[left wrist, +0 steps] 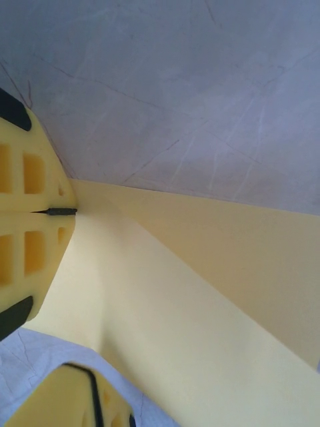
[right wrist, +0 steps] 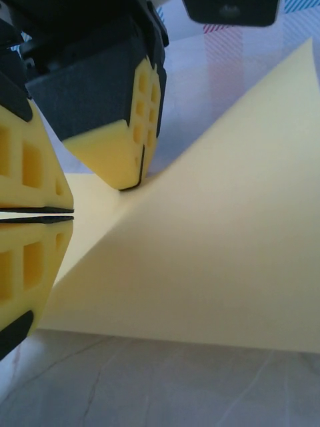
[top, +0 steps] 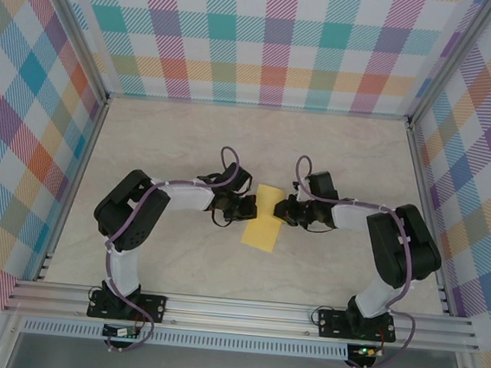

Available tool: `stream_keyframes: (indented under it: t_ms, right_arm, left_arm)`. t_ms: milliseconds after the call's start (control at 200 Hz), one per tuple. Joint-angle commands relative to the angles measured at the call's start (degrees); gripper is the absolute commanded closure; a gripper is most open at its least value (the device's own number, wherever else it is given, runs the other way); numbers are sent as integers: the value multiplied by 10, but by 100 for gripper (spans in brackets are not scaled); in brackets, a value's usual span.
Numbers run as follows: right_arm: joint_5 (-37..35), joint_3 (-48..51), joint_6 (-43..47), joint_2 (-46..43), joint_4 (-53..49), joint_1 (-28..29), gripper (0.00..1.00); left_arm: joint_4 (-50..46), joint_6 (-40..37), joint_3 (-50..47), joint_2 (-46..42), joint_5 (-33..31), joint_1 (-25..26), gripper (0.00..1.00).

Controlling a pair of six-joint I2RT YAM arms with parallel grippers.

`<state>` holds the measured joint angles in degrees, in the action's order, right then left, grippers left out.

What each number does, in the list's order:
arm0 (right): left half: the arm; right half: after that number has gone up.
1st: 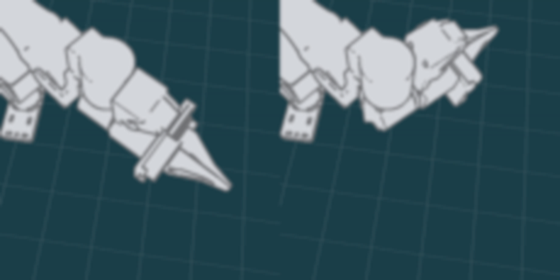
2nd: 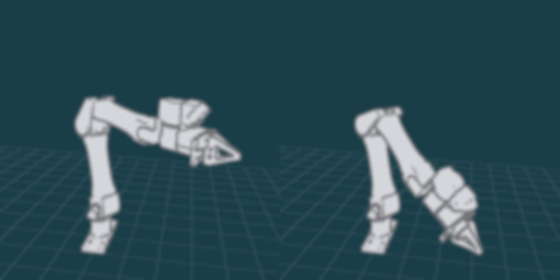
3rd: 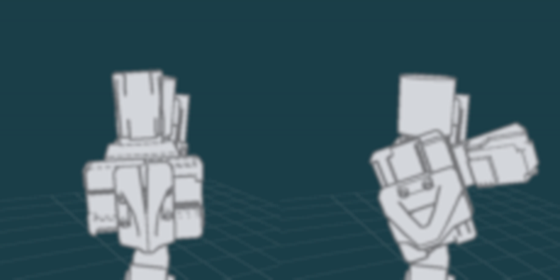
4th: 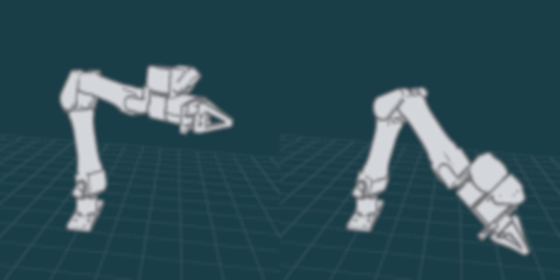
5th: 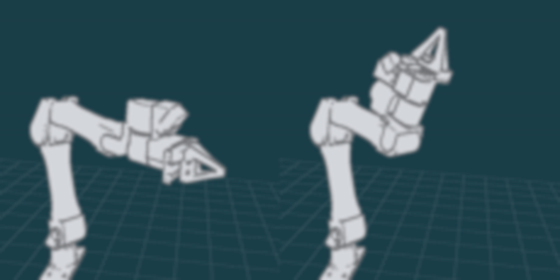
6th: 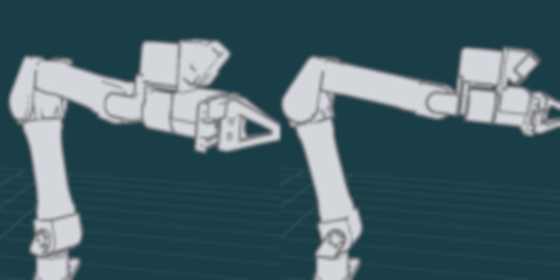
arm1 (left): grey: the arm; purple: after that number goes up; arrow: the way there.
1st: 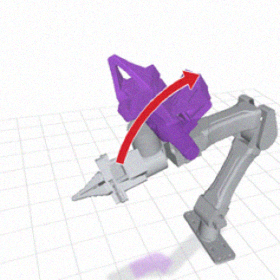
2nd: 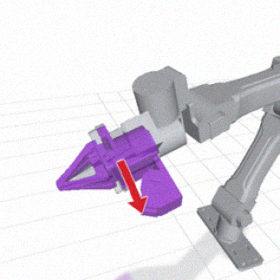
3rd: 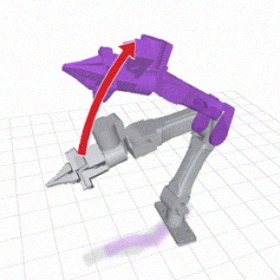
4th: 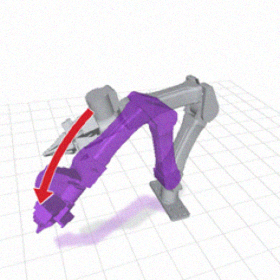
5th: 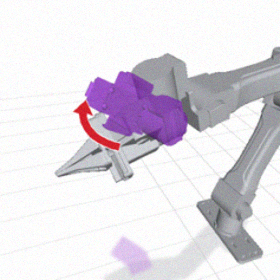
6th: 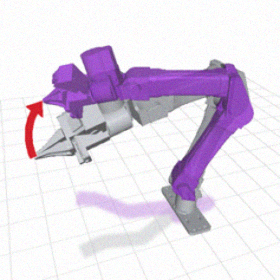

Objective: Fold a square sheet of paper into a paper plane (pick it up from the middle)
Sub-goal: Fold the square sheet of paper in half at the center of the table.

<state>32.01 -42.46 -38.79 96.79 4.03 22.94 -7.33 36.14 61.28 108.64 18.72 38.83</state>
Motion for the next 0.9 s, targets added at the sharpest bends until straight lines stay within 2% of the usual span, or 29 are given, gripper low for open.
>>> stream_keyframes:
  t_ms: [0, 215, 330, 595, 895]
  right_arm:
    - [6, -8, 21, 13, 3, -4, 88]
    - [-11, 15, 31, 47, 13, -8, 88]
    - [3, 18, 32, 51, 14, -8, 88]
    - [26, -31, 40, 9, -18, -13, 88]
    - [29, -47, 44, 54, -7, -34, 88]
  left_arm:
    - [-65, -12, -27, 13, -22, 8, 100]
    - [-62, -11, -31, 16, -22, 8, 100]
    - [-63, -12, -32, 15, -22, 8, 100]
    - [-67, -14, -32, 13, -25, 8, 100]
    - [-66, -12, -34, 12, -25, 8, 100]
